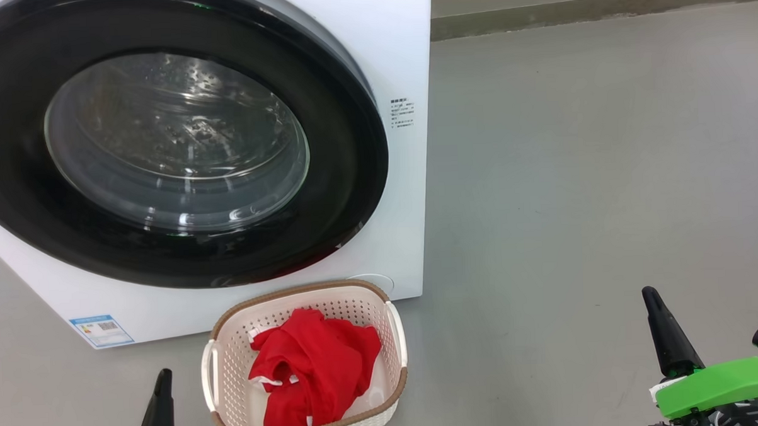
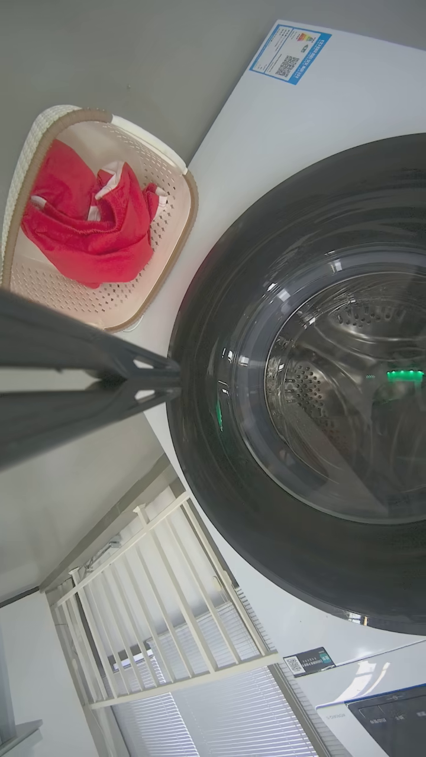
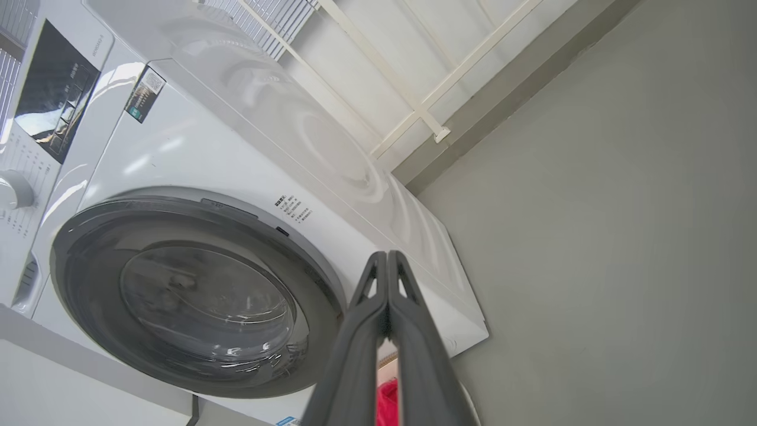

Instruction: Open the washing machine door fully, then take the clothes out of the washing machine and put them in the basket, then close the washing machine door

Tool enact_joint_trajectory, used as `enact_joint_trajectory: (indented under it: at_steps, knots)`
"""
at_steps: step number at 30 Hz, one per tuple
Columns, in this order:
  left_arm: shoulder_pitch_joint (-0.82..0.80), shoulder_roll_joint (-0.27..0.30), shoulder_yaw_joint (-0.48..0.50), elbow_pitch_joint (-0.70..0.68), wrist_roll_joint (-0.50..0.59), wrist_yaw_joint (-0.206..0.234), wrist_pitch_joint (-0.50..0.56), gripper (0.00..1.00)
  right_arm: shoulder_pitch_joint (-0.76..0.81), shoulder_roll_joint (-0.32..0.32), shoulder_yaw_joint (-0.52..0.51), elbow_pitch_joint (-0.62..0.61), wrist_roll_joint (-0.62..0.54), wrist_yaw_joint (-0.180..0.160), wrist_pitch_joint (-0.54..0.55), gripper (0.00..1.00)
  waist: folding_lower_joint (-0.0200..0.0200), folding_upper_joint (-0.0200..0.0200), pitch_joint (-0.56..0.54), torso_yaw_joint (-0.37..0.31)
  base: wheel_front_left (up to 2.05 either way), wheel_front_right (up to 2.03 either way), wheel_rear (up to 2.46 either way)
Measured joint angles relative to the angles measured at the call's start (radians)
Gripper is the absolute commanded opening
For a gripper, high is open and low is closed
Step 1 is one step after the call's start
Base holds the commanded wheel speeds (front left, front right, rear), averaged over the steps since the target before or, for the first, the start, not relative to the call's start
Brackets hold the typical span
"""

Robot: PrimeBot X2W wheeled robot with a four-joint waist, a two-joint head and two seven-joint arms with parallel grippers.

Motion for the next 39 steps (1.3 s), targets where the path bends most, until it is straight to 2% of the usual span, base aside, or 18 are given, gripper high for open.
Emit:
enact_joint_trajectory:
  at_steps: [39]
  knots:
    - [-0.045, -0.001, -0.002, 0.022, -0.43, 0.0, 0.109, 0.0, -0.046, 0.026, -0.043, 0.042, 0.41, 0.0, 0.113, 0.0, 0.0, 0.0, 0.01, 0.004, 0.0, 0.0, 0.0]
